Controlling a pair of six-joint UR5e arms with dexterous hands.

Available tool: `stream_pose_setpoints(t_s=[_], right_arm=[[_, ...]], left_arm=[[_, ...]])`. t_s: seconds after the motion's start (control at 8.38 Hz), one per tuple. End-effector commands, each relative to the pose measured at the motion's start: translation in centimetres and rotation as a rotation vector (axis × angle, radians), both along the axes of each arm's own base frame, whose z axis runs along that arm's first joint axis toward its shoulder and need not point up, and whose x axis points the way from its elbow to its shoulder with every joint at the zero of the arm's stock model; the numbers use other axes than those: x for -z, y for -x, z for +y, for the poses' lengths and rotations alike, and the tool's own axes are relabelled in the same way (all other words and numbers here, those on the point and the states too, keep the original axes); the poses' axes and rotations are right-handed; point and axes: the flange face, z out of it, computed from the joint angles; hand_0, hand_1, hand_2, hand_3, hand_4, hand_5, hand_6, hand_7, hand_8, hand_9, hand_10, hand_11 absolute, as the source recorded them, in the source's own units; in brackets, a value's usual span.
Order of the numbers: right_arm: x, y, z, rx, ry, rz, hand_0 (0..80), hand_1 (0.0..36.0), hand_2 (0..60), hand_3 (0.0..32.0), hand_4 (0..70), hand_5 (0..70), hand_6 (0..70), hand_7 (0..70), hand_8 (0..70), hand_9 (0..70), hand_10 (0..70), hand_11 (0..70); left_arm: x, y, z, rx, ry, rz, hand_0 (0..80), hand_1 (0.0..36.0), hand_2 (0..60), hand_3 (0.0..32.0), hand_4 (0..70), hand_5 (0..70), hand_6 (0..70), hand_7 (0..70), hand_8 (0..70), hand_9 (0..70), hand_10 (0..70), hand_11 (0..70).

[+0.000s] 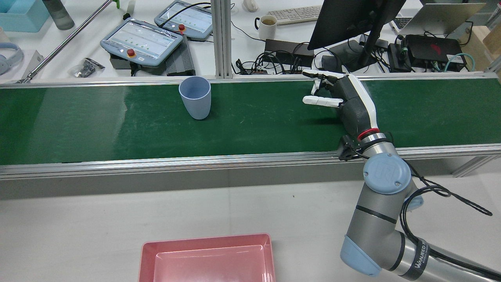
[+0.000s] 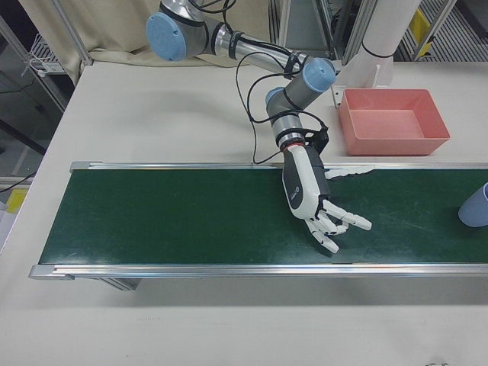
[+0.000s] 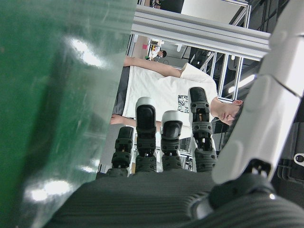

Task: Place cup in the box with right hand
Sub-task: 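Hold the open right hand still as the blue cup approaches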

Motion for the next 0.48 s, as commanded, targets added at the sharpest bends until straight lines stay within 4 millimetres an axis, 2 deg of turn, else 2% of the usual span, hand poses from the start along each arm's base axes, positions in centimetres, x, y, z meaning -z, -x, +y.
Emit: stream_pose_setpoints(t_s=[0.0,0.36], right_arm=[[-0.04,-0.08,-0.01,0.002,0.000,0.002,48.7,12.5,2.0,0.0,26.2,6.3,31.2,70.0,34.3,58.2,13.1,19.5],[-0.14,-0.12,0.02,0.002,0.002,0.004,48.9,12.7,1.7,0.0,25.8,6.4,31.2,70.0,34.3,58.3,13.0,19.4]], left_arm=[[-0.01,0.00,0.00,0.000,0.000,0.000,0.0,0.0,0.0,0.0,0.0,0.0,0.0,0.0,0.0,0.0,0.0,0.0],[0.01,0.00,-0.01,0.000,-0.001,0.000,0.0,0.0,0.0,0.0,0.0,0.0,0.0,0.0,0.0,0.0,0.0,0.0]])
